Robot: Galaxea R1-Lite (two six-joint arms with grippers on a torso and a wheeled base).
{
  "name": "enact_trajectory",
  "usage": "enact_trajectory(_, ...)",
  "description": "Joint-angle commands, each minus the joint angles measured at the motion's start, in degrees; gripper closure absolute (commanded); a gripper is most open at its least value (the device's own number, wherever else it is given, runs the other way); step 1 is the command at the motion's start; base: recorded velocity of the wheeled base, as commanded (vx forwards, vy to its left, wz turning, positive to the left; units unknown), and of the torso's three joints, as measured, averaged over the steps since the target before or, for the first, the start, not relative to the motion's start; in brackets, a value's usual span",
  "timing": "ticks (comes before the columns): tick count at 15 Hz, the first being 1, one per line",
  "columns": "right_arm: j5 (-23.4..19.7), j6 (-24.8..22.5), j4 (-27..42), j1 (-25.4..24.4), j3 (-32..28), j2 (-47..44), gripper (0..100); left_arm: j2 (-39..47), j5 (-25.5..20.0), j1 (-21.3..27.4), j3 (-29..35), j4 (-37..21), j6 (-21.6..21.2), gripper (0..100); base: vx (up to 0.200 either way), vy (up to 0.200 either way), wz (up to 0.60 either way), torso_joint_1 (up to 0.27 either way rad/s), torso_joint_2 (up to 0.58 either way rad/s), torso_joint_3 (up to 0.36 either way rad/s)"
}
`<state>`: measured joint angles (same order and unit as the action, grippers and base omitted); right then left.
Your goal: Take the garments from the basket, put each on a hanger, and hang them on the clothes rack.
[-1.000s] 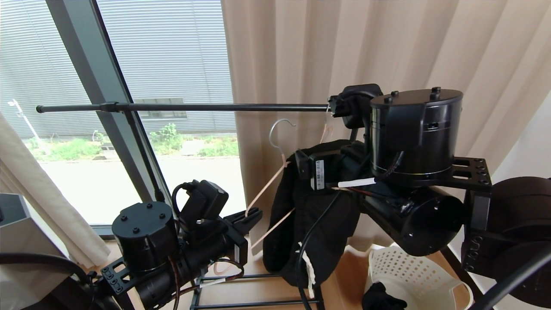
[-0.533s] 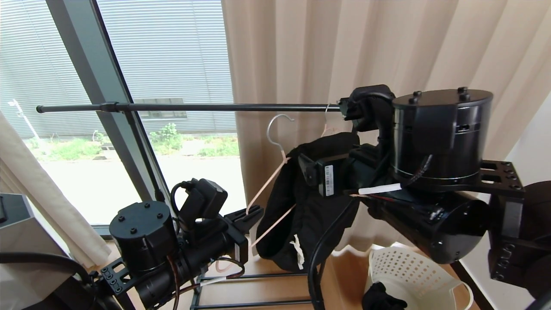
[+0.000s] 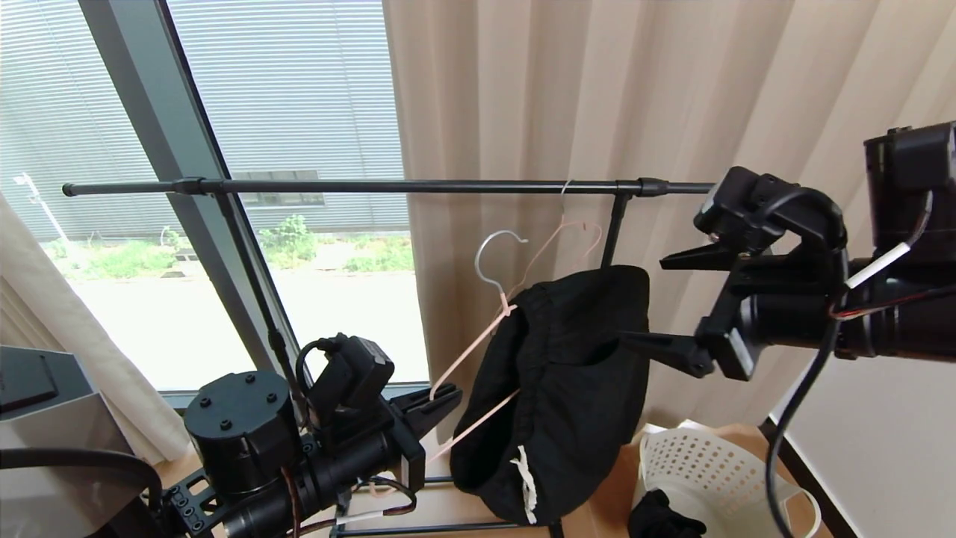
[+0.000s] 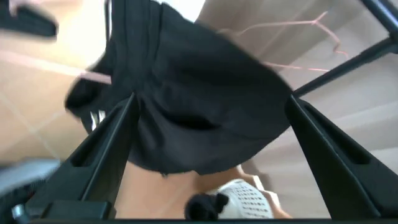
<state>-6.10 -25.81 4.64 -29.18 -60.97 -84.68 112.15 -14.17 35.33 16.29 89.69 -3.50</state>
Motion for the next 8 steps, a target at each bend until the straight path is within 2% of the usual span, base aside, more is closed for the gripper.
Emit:
enact_trajectory(1, -11.13, -13.48, 13.11, 10.38, -10.75, -1.98, 0, 2.54, -0.07, 0.36, -1.70, 0.31, -0.19, 100, 0.000, 0.000, 0.00, 0.000, 0.00, 0.000)
enact_trajectory(3, -16.76, -25.70, 24.18, 14.59, -19.28, -7.08, 0, 4.30, -0.07, 1.67, -2.31, 0.31, -0.37, 100, 0.000, 0.000, 0.00, 0.000, 0.00, 0.000)
enact_trajectory(4, -19.74, -31.76, 33.76, 15.74, -26.57, -10.77, 0, 4.39, -0.07, 2.20, -2.31, 0.31, -0.37, 100, 0.000, 0.000, 0.00, 0.000, 0.00, 0.000)
enact_trajectory(5, -21.24, -33.43, 41.06, 15.74, -32.02, -14.03, 0, 4.21, -0.07, 2.99, -2.49, 0.31, -0.37, 100, 0.000, 0.000, 0.00, 0.000, 0.00, 0.000)
enact_trajectory(6, -21.41, -33.78, 44.05, 15.74, -34.13, -15.26, 0, 3.95, -0.07, 3.34, -2.75, 0.31, -0.37, 100, 0.000, 0.000, 0.00, 0.000, 0.00, 0.000)
enact_trajectory(7, -22.91, -34.40, 48.18, 15.65, -36.77, -17.72, 0, 3.25, -0.07, 4.13, -2.84, 0.31, -0.37, 100, 0.000, 0.000, 0.00, 0.000, 0.00, 0.000)
enact_trajectory(8, -25.72, -34.49, 48.70, 15.21, -36.68, -18.60, 0, 3.16, -0.07, 4.57, -2.75, 0.31, -0.37, 100, 0.000, 0.000, 0.00, 0.000, 0.00, 0.000)
